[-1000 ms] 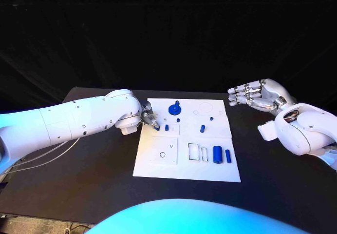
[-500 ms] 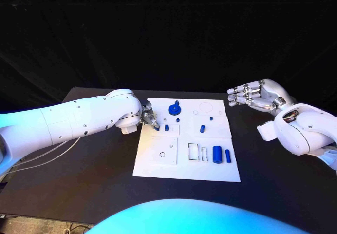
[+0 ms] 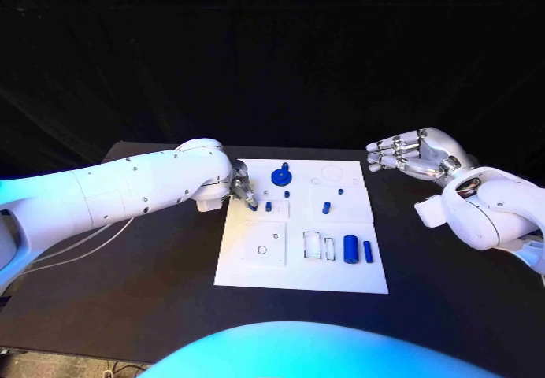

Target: Assemble the parts on the task board

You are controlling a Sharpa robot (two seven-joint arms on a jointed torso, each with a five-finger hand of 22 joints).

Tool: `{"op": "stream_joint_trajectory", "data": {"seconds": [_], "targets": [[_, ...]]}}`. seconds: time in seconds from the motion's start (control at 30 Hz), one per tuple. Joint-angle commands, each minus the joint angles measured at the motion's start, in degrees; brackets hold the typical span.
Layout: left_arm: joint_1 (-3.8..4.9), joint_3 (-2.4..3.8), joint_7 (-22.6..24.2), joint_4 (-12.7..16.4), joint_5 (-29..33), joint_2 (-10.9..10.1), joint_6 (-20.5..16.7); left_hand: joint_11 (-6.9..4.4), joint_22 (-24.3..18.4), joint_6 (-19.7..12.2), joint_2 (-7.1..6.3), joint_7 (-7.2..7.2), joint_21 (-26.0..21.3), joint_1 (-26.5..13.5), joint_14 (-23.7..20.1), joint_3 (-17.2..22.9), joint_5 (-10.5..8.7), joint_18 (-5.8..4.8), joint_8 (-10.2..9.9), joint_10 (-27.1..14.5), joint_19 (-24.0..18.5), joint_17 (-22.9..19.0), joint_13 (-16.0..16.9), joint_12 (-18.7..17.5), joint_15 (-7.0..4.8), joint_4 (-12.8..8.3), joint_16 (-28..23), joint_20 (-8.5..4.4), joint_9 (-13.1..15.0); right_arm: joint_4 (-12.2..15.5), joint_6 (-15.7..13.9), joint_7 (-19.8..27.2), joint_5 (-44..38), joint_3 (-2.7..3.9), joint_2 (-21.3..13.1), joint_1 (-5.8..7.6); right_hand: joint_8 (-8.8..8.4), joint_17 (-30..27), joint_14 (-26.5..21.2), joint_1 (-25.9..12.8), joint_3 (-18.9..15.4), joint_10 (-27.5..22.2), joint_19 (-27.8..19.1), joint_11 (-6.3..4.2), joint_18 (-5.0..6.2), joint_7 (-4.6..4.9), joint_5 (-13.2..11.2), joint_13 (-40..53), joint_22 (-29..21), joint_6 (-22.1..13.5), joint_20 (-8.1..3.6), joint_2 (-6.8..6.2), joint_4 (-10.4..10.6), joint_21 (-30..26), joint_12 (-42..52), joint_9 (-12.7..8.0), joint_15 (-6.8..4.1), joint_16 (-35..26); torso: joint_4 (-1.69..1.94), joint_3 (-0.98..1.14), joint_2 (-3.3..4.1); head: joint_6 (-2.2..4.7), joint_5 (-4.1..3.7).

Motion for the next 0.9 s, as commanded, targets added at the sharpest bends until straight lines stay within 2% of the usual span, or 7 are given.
{"op": "stream_joint_trajectory", "data": {"seconds": [0.03,0.53,0.9], "targets": [[-0.42,-0.32,-1.1,0.0,-0.2,0.5,4.3,-0.49,2.1,2.4,0.16,-2.05,0.3,-0.8,6.0,4.8,0.21,-0.86,0.5,1.1,0.4,15.1,0.7,0.6,-0.35,-4.6,0.2,-0.03,0.6,0.0,0.6,0.6,-0.2,0.02,0.1,-0.04,-0.10,0.0,-0.4,-0.3,0.3,-0.4,-0.3,0.04,0.93,-0.02,0.2,0.0,0.0,-0.5,0.01,-0.43,-0.1,0.2,0.4,-0.1,0.10,-0.1,0.01,0.01,-0.03,0.01,-0.07],[-0.37,-0.32,-1.3,-0.7,-0.2,1.4,2.1,-1.17,3.0,3.7,1.69,-2.95,0.9,-5.3,6.0,1.4,0.20,-1.06,1.2,2.1,0.9,15.1,2.5,1.9,-0.95,-1.5,0.2,-0.60,1.6,0.0,0.6,0.6,-0.1,0.02,0.1,-0.04,-0.11,-0.1,-0.4,-0.3,0.3,-0.4,-0.3,0.04,0.93,-0.01,0.3,-0.1,-0.1,-0.6,0.02,-0.45,-0.1,0.2,0.4,-0.1,0.11,-0.1,0.05,-0.07,-0.05,0.01,-0.12],[-0.37,-0.32,-1.2,-0.9,-0.2,1.6,2.2,-1.45,3.5,4.5,1.03,-3.33,1.2,-7.2,6.0,-2.1,0.19,-1.17,1.5,2.5,1.2,15.1,3.7,2.8,-1.16,-0.4,0.2,-0.82,2.1,-0.1,0.7,0.6,-0.1,0.02,0.2,-0.04,-0.11,-0.1,-0.4,-0.3,0.3,-0.4,-0.3,0.04,0.93,-0.01,0.3,-0.1,-0.1,-0.6,0.02,-0.45,-0.1,0.2,0.4,-0.1,0.11,-0.1,0.06,-0.06,-0.05,0.01,-0.27]]}}
